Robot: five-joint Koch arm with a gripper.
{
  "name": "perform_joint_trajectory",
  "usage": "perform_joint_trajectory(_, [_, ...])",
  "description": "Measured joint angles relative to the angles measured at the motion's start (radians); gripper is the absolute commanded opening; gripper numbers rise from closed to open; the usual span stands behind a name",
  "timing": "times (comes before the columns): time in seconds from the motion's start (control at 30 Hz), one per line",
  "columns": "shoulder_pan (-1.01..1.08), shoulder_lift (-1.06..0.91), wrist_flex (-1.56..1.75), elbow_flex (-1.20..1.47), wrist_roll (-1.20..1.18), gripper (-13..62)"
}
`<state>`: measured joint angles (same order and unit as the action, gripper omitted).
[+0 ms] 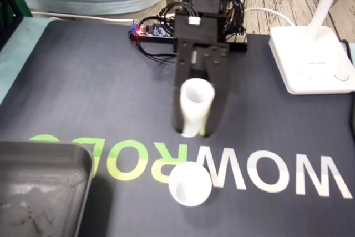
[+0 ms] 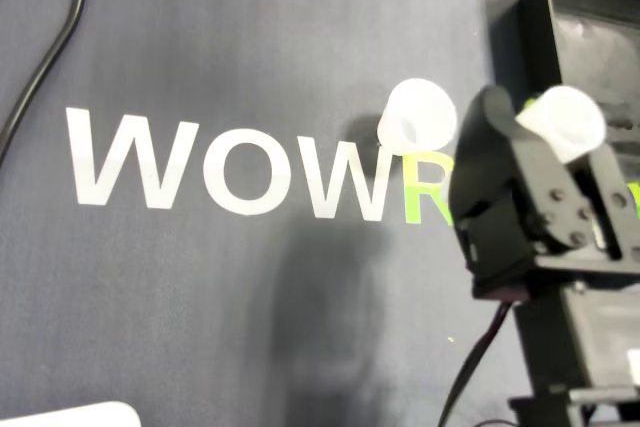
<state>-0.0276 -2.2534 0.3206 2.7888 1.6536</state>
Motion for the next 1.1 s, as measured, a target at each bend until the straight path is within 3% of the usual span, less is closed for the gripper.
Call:
perform_joint_trajectory(0.43, [0.005,0.242,0.011,-0.215,0.072,5.9])
perform_joint_trajectory(1.1, [0.006,0.646,0.318,-0.299,0.052,5.8])
